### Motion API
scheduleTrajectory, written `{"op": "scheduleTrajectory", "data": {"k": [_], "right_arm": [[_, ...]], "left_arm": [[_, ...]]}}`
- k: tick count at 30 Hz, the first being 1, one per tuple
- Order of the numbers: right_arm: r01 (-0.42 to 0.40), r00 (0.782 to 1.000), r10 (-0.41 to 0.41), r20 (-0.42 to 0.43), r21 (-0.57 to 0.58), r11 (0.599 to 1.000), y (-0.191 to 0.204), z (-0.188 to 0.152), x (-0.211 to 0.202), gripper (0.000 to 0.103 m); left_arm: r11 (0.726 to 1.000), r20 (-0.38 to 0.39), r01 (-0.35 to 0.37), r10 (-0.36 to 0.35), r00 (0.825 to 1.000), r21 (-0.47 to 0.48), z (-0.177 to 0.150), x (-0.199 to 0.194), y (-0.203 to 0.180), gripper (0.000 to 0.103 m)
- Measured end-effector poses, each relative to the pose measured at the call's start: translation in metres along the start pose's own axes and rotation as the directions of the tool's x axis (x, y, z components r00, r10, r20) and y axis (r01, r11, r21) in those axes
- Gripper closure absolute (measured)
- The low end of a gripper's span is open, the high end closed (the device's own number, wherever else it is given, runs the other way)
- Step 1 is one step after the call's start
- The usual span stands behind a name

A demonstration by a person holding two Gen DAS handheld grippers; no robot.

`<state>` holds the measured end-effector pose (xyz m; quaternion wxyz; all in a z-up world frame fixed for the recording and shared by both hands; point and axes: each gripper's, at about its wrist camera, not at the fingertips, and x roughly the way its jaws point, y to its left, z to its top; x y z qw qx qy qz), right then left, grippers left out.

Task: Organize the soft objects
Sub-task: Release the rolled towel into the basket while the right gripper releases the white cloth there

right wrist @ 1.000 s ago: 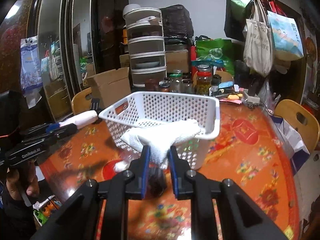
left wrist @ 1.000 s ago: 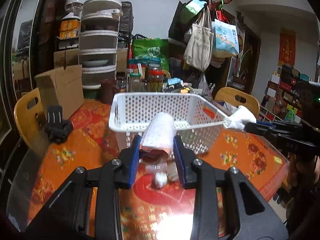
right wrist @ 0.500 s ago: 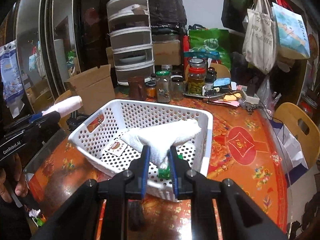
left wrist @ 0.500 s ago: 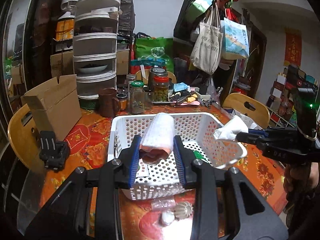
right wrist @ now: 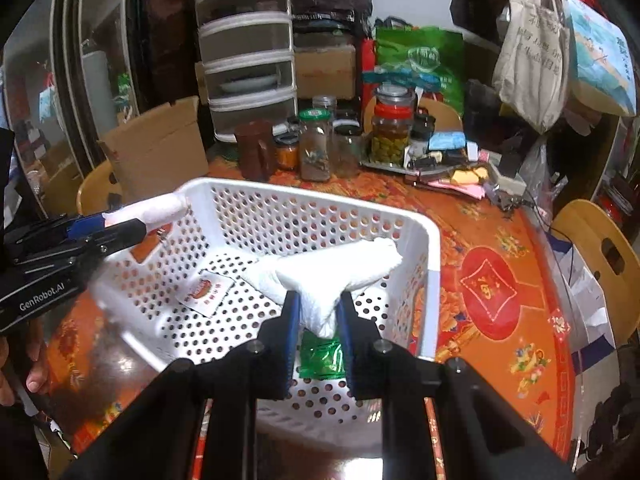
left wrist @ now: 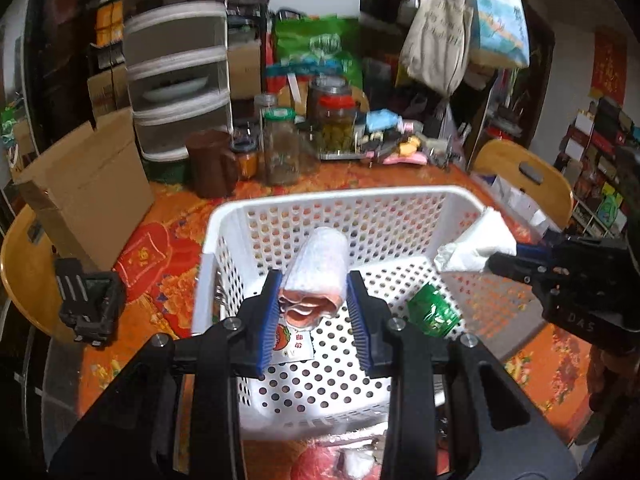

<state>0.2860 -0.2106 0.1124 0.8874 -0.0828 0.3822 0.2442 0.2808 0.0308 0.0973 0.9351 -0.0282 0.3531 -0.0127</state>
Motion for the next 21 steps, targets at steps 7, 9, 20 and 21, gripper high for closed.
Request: {"op": "scheduleTrajectory", "data": {"k": [7,9,20,21], "right_arm": [[0.033,0.998,-0.032,-0.057,0.007,0.999,-0.008,0.002,0.036,0.086],[0.04,0.996,-0.04,-0.074,0.004,0.999,-0.008,0.001,0.043,0.086],[0.055,0.996,-0.055,-0.065,-0.002,0.998,-0.004,-0.001,0.046,0.028],[0.057,0.997,-0.058,-0.055,-0.004,0.998,-0.003,-0.001,0.044,0.022]], "left_arm": [[1.0,-0.096,-0.015,0.014,0.995,-0.006,-0.011,0.047,0.006,0.073],[1.0,-0.108,-0.013,0.011,0.994,-0.014,-0.013,0.052,0.009,0.073],[0.999,-0.047,0.024,-0.026,0.999,-0.043,-0.016,0.035,0.018,0.028],[0.998,-0.032,0.033,-0.035,0.999,-0.045,-0.016,0.03,0.018,0.018]]}}
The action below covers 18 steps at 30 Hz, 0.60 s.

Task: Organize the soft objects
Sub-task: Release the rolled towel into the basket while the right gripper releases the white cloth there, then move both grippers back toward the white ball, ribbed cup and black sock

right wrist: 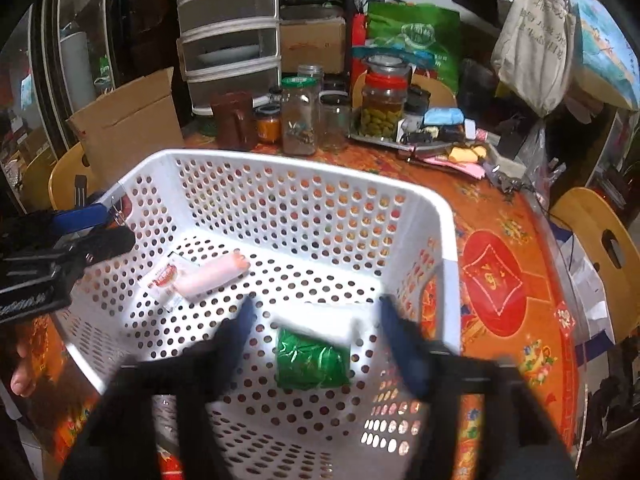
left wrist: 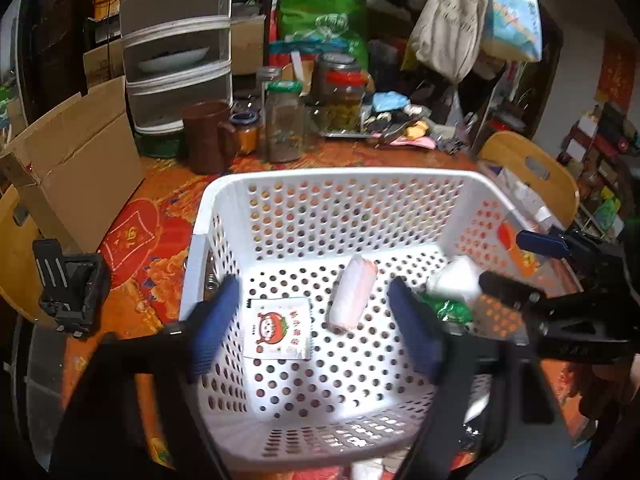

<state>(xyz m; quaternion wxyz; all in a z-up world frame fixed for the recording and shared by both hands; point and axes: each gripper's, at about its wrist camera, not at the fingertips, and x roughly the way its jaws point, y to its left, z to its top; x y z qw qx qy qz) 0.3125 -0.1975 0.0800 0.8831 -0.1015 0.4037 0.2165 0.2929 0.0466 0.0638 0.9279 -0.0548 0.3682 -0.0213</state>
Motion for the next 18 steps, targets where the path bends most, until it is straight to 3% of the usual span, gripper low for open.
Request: {"op": "scheduleTrajectory", "data": {"k": [2,4,7,18], "right_arm": [[0.0,1.0,0.0,0.013,0.0,1.0,0.001,-0.001,-0.005,0.016],[-0.004,1.0,0.004,0.022,-0.001,1.0,0.002,-0.002,-0.01,0.013],[-0.006,0.999,0.006,0.05,0.007,1.0,0.001,-0.005,-0.019,0.002],[-0.011,0.996,0.008,0.09,0.032,0.999,-0.003,-0.023,-0.044,0.0]], "left_arm": [[1.0,0.023,-0.007,0.007,1.0,0.0,-0.002,-0.009,-0.001,0.007],[1.0,0.041,-0.023,0.022,0.999,0.006,-0.003,-0.019,-0.003,0.002],[0.999,0.057,-0.033,0.033,0.998,0.004,-0.007,-0.032,-0.001,0.0],[0.999,0.12,-0.033,0.033,0.992,0.005,-0.034,-0.092,-0.005,0.0]]}}
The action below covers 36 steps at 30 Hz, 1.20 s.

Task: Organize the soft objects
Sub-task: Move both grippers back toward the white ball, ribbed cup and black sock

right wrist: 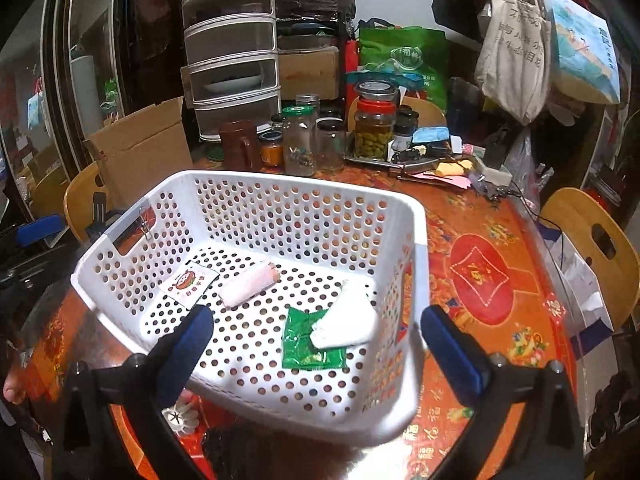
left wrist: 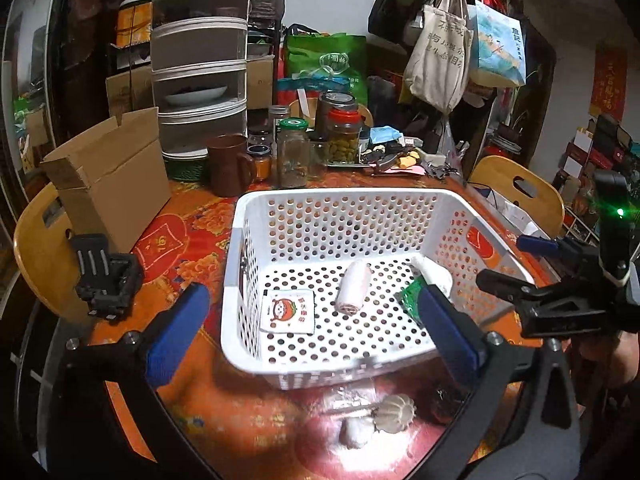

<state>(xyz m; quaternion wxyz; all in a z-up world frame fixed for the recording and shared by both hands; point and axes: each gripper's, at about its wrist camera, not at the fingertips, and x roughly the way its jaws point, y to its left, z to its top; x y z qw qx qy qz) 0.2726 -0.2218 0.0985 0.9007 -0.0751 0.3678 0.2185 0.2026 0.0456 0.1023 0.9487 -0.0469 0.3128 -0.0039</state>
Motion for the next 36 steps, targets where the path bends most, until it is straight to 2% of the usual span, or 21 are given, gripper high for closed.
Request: {"op": "scheduleTrajectory", "data": {"k": [5,9,13,18,23,24,26,28,33,36], "right_arm": [[-0.004,1.0,0.003,0.025,0.017,1.0,-0.006,-0.009,-0.015,0.0],[-0.035,0.997,0.033,0.069,0.036,0.999,-0.009,-0.03,-0.045,0.0],[-0.043,0.996,0.036,0.085,0.075,0.996,-0.009,-0.059,-0.071,0.0],[-0.11,0.992,0.104,0.073,0.088,0.99,0.004,-0.108,-0.078,0.0],[-0.147,0.989,0.148,-0.007,0.063,0.987,0.021,-0.141,-0.047,0.0],[-0.163,0.986,0.164,-0.02,0.069,0.984,0.023,-0.144,-0.041,0.001],[-0.184,0.982,0.187,-0.039,0.077,0.98,0.026,-0.149,-0.031,0.011],[-0.18,0.981,0.184,-0.056,0.067,0.981,0.03,-0.151,-0.024,0.016],[-0.186,0.979,0.189,-0.081,0.037,0.982,0.039,-0.154,-0.012,0.028],[-0.184,0.979,0.185,-0.09,0.021,0.983,0.044,-0.154,-0.008,0.036]], "left_arm": [[0.999,0.002,-0.025,0.025,1.0,0.033,-0.022,-0.026,-0.012,0.0],[0.999,-0.006,-0.014,0.014,1.0,0.053,-0.051,-0.042,-0.017,0.0],[1.0,-0.032,0.008,-0.008,0.999,0.013,-0.086,-0.045,-0.011,0.0],[1.0,-0.101,0.012,-0.013,0.995,-0.012,-0.127,-0.023,-0.01,0.0],[1.0,-0.188,0.027,-0.023,0.982,0.017,-0.149,0.015,-0.021,0.001],[0.999,-0.199,0.032,-0.027,0.98,0.018,-0.152,0.021,-0.022,0.003],[0.999,-0.219,0.04,-0.034,0.975,0.024,-0.158,0.03,-0.026,0.013],[0.998,-0.234,0.043,-0.033,0.972,0.039,-0.162,0.036,-0.031,0.024],[0.997,-0.24,0.043,-0.027,0.97,0.064,-0.165,0.043,-0.041,0.032],[0.996,-0.249,0.048,-0.029,0.968,0.07,-0.166,0.046,-0.046,0.041]]}}
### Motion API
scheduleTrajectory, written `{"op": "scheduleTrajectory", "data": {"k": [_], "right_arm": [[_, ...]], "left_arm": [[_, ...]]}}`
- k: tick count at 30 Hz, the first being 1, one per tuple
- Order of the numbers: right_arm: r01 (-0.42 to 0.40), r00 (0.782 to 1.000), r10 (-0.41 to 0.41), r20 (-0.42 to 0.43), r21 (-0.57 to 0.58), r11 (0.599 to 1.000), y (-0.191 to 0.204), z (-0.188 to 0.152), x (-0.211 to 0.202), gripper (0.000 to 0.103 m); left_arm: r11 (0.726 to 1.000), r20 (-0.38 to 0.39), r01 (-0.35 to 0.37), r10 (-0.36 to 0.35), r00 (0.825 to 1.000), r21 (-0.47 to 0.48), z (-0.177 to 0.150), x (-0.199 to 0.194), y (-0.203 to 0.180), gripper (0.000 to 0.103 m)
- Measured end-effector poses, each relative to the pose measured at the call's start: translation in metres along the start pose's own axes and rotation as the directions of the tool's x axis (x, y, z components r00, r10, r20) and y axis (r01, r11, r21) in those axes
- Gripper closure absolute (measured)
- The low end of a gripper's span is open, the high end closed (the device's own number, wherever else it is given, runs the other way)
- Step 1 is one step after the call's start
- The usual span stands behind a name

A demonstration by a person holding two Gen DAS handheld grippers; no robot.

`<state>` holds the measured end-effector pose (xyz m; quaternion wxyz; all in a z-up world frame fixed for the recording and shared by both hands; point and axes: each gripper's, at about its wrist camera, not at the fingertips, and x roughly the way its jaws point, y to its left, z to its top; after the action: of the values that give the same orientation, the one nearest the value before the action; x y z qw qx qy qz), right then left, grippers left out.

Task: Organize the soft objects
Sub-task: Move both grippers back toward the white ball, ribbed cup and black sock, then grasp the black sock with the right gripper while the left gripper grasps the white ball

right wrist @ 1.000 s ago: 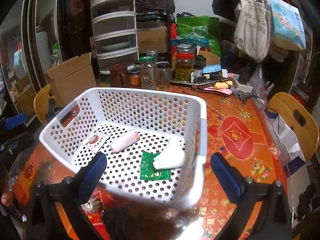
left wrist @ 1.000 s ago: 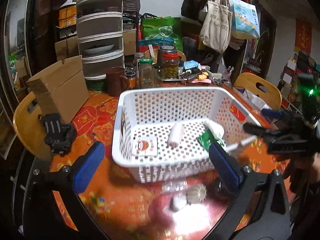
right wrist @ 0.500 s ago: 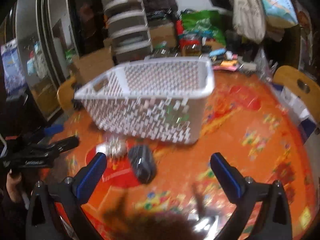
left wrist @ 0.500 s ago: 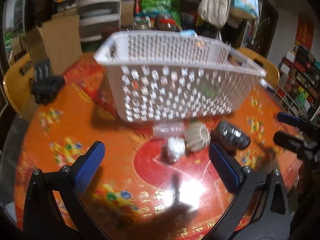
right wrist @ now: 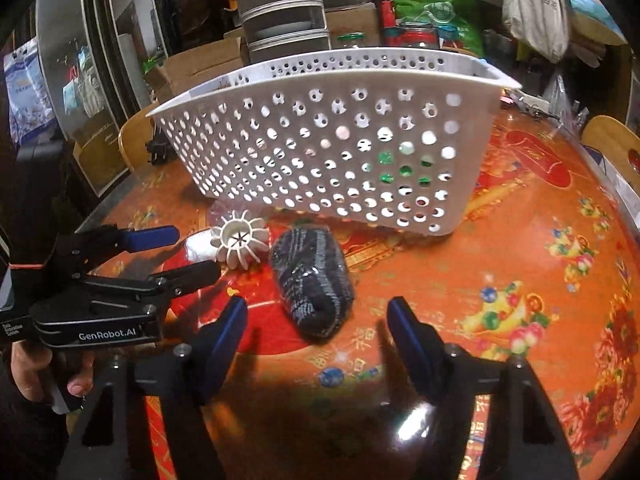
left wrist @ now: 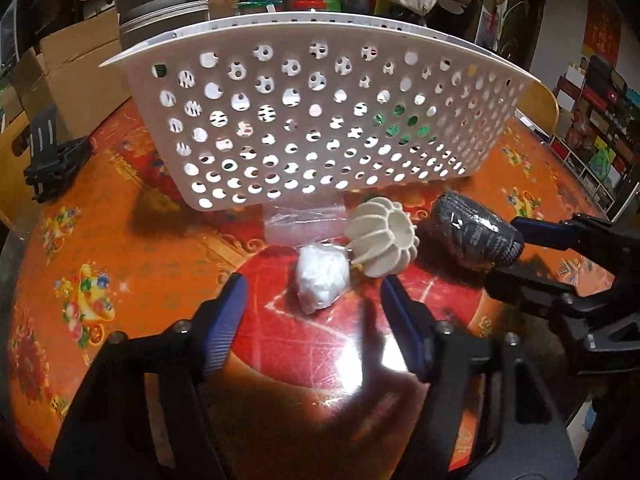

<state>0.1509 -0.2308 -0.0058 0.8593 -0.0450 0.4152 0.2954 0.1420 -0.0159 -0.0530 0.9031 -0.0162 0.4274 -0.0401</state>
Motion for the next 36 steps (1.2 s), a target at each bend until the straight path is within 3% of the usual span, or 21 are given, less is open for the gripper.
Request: {"op": "scheduleTrajectory", "data": {"k": [4,8,13,20,36], "right_arm": [[-0.004,1.0,0.004,-0.01,-0.009,1.0,0.002,-0.002,0.007,0.049],[0.0,1.0,0.0,-0.007,-0.017,1.0,0.004,-0.003,0.011,0.053],[-0.004,1.0,0.004,-0.004,-0.016,1.0,0.007,-0.002,0.01,0.062],[0.002,1.0,-0.002,0.001,-0.026,1.0,0.013,-0.003,0.011,0.073],[0.014,0.992,-0.009,0.128,-0.04,0.999,0.015,-0.004,-0.026,0.077]], "left_arm": [[1.0,-0.006,0.008,-0.008,1.0,0.012,0.002,0.001,-0.007,0.051],[1.0,-0.018,0.012,-0.011,1.0,0.026,0.003,0.003,-0.011,0.066],[1.0,-0.014,0.005,-0.004,1.0,0.017,0.005,0.005,-0.01,0.077],[1.0,0.02,0.02,-0.02,1.0,0.012,0.001,-0.001,-0.005,0.078],[0.999,0.131,0.031,-0.029,0.991,-0.012,-0.004,-0.049,0.017,0.079]]}}
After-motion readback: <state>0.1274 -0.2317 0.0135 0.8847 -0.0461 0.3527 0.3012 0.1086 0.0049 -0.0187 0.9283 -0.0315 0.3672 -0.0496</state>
